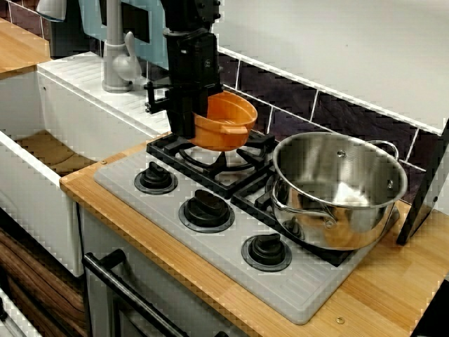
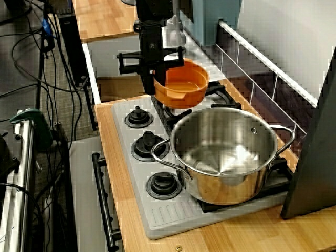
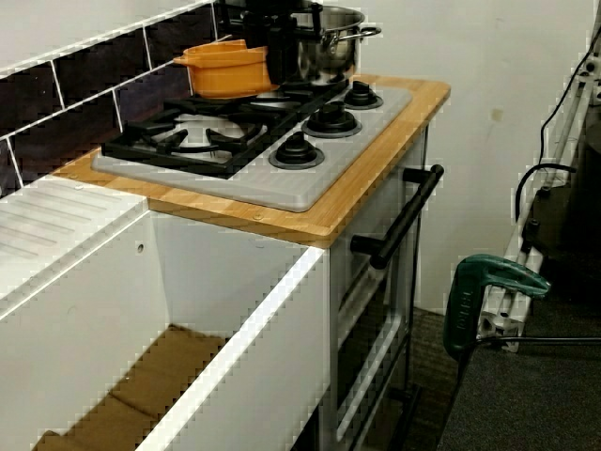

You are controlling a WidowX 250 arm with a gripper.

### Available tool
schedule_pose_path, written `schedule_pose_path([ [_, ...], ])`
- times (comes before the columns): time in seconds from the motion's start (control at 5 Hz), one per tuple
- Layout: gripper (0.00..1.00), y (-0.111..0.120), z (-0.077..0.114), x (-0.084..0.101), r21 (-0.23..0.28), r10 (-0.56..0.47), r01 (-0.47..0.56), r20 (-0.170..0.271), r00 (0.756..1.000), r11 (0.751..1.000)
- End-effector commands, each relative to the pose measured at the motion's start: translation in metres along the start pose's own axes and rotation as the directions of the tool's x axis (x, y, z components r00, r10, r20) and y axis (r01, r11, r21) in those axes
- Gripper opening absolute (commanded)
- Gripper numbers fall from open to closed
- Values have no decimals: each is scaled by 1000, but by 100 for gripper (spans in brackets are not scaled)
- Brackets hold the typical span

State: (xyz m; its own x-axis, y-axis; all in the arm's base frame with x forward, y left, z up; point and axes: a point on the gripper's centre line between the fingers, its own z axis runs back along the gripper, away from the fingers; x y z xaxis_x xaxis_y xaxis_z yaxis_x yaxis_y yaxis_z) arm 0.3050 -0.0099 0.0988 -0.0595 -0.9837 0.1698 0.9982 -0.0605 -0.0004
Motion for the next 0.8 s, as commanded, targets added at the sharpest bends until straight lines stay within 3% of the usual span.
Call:
schedule_pose_path([
  [0.0,0,-2,34,-6,102,-109,111,-23,994,989],
  [0.4,0,-7,40,-9,153,-100,95,29,995,984],
  [0.6,0,-7,42,-10,163,-132,125,30,991,979],
])
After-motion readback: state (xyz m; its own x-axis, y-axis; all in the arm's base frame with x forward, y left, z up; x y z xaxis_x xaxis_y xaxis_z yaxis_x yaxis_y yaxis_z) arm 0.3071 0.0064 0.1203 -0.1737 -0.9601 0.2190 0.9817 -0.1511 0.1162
